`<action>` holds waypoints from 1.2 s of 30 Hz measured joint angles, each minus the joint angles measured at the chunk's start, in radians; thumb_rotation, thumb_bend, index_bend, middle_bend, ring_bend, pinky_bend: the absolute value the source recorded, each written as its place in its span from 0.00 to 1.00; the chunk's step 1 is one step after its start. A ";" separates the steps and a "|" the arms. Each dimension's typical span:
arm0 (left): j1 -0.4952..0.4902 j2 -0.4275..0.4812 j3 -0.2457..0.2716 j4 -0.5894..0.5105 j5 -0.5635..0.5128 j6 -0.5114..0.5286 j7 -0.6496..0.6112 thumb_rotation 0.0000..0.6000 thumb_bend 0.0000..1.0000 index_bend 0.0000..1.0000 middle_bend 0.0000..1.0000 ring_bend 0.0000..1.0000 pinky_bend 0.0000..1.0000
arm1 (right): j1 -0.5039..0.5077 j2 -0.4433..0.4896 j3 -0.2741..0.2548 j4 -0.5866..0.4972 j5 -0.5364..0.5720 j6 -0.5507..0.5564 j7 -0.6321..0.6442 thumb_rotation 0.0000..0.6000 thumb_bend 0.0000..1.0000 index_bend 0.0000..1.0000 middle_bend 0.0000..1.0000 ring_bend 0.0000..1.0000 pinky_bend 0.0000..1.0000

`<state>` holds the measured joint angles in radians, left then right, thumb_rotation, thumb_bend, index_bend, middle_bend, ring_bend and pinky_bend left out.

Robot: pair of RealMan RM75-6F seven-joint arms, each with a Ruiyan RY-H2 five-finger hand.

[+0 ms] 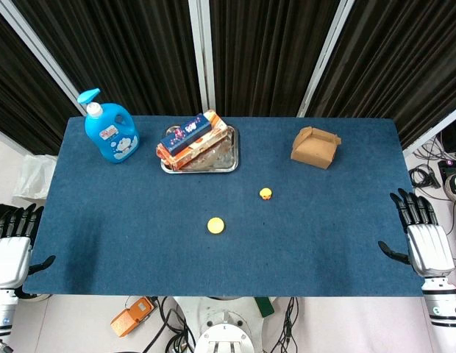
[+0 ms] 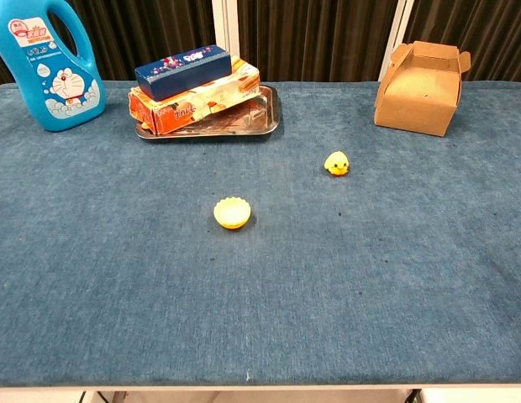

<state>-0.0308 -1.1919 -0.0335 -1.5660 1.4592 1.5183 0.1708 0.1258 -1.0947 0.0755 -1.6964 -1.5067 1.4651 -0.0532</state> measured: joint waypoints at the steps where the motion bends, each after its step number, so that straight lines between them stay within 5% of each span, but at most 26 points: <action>1: 0.000 0.000 0.000 0.000 0.000 -0.001 0.000 1.00 0.00 0.04 0.03 0.00 0.00 | 0.000 0.000 0.001 -0.001 0.001 -0.001 0.000 1.00 0.30 0.00 0.02 0.00 0.07; 11: 0.001 -0.002 0.003 0.004 0.010 0.002 -0.009 1.00 0.00 0.04 0.03 0.00 0.00 | 0.047 0.002 0.000 -0.017 -0.023 -0.070 -0.007 1.00 0.30 0.00 0.02 0.00 0.07; 18: 0.005 -0.002 0.003 0.009 0.017 0.014 -0.020 1.00 0.00 0.04 0.03 0.00 0.00 | 0.202 -0.007 0.042 -0.051 -0.006 -0.285 -0.061 1.00 0.30 0.00 0.02 0.00 0.10; 26: 0.011 -0.007 0.008 0.026 0.008 0.007 -0.031 1.00 0.00 0.04 0.03 0.00 0.00 | 0.503 -0.144 0.127 0.013 0.211 -0.643 -0.216 1.00 0.30 0.03 0.02 0.00 0.14; 36: 0.028 -0.010 0.011 0.049 -0.018 0.004 -0.051 1.00 0.00 0.04 0.03 0.00 0.00 | 0.776 -0.440 0.151 0.343 0.546 -0.811 -0.428 1.00 0.32 0.18 0.02 0.00 0.19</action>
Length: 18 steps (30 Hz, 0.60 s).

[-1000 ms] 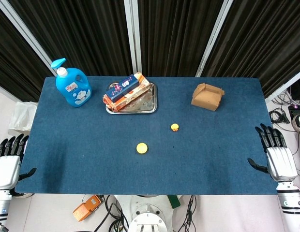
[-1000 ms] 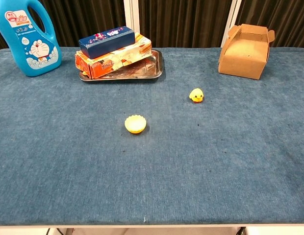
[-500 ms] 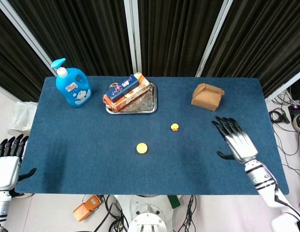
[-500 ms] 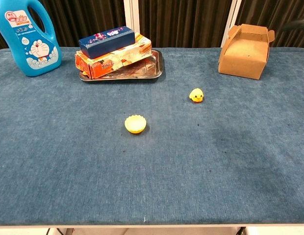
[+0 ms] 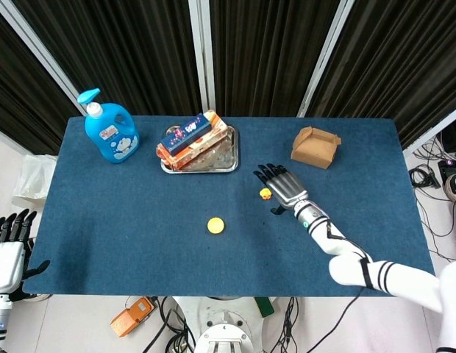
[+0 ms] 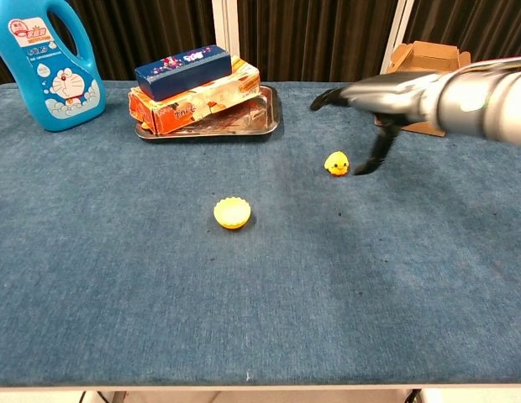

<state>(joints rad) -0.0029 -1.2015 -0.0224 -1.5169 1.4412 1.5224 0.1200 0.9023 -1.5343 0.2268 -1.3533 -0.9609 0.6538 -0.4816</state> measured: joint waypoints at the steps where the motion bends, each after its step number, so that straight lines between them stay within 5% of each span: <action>1: 0.002 0.000 0.000 0.002 -0.002 0.000 -0.002 1.00 0.00 0.04 0.03 0.00 0.00 | 0.020 -0.025 -0.003 0.031 0.025 -0.009 -0.015 1.00 0.32 0.19 0.02 0.00 0.19; 18: 0.019 -0.008 0.000 0.026 -0.015 0.003 -0.022 1.00 0.00 0.04 0.03 0.00 0.00 | 0.095 -0.159 -0.038 0.270 0.138 -0.045 0.026 1.00 0.48 0.62 0.17 0.11 0.24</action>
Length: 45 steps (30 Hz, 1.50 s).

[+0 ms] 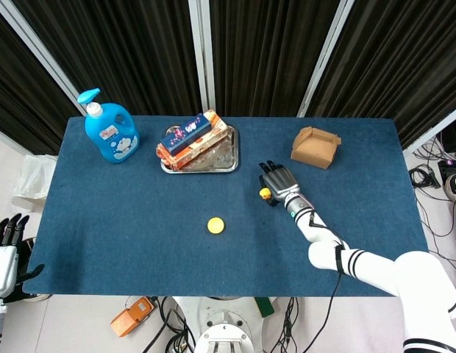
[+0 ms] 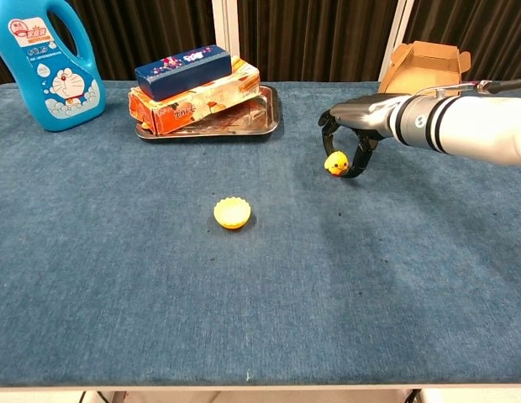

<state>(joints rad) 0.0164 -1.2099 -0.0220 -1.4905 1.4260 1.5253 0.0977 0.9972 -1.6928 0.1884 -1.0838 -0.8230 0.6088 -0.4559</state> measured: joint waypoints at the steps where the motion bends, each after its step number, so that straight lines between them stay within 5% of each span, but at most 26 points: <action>1: 0.000 -0.001 0.000 0.000 0.000 0.000 0.000 1.00 0.00 0.04 0.03 0.00 0.00 | -0.002 -0.002 0.001 0.003 -0.011 0.002 0.016 1.00 0.48 0.63 0.17 0.11 0.25; 8: -0.005 -0.002 -0.003 0.001 0.004 -0.006 0.002 1.00 0.00 0.04 0.03 0.00 0.00 | -0.019 0.042 0.013 -0.067 -0.094 0.041 0.087 1.00 0.48 0.66 0.18 0.12 0.25; 19: -0.005 -0.002 -0.004 0.000 0.007 -0.007 0.001 1.00 0.00 0.04 0.03 0.00 0.00 | -0.002 0.140 0.007 -0.368 -0.262 0.093 0.092 1.00 0.48 0.63 0.18 0.12 0.25; 35: 0.008 -0.013 -0.001 0.028 -0.003 -0.009 -0.023 1.00 0.00 0.04 0.03 0.00 0.00 | 0.142 0.021 -0.026 -0.342 -0.103 0.062 -0.098 1.00 0.48 0.56 0.18 0.12 0.22; 39: 0.008 -0.016 -0.001 0.035 -0.003 -0.010 -0.028 1.00 0.00 0.04 0.03 0.00 0.00 | 0.159 0.004 -0.035 -0.332 -0.074 0.067 -0.109 1.00 0.48 0.50 0.18 0.10 0.21; 45: 0.011 -0.019 -0.002 0.042 -0.005 -0.010 -0.034 1.00 0.00 0.04 0.03 0.00 0.00 | 0.173 -0.001 -0.051 -0.329 -0.052 0.065 -0.114 1.00 0.48 0.22 0.17 0.03 0.14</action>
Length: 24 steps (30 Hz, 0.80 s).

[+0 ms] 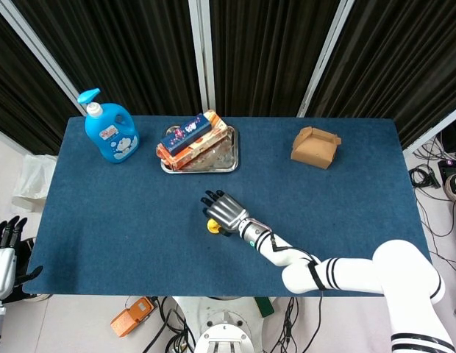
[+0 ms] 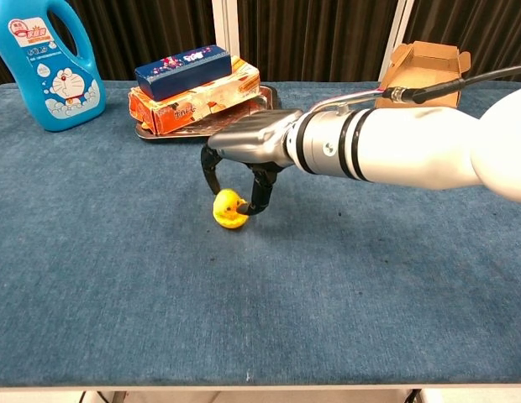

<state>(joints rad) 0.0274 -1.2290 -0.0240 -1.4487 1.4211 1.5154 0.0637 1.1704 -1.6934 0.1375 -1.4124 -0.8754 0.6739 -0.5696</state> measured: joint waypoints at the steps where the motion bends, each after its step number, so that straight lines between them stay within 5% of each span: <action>1: 0.000 0.000 0.000 0.000 0.000 0.000 0.000 1.00 0.00 0.04 0.03 0.00 0.00 | 0.001 0.004 -0.002 -0.005 0.001 0.000 0.001 1.00 0.48 0.18 0.16 0.03 0.14; 12: -0.011 0.003 -0.005 -0.005 0.011 -0.005 0.001 1.00 0.00 0.04 0.03 0.00 0.00 | -0.055 0.131 0.003 -0.145 -0.060 0.103 0.057 1.00 0.48 0.09 0.15 0.02 0.13; 18: -0.024 0.003 -0.011 -0.004 0.020 -0.012 -0.001 1.00 0.00 0.04 0.03 0.00 0.00 | -0.185 0.301 -0.022 -0.262 -0.140 0.296 0.080 1.00 0.46 0.04 0.11 0.01 0.13; 24: -0.043 -0.003 -0.019 -0.008 0.030 -0.021 0.003 1.00 0.00 0.04 0.03 0.00 0.00 | -0.402 0.459 -0.104 -0.349 -0.263 0.544 0.132 1.00 0.43 0.00 0.04 0.00 0.10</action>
<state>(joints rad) -0.0154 -1.2317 -0.0426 -1.4565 1.4507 1.4947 0.0665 0.7684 -1.2346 0.0338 -1.7619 -1.1383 1.2176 -0.4375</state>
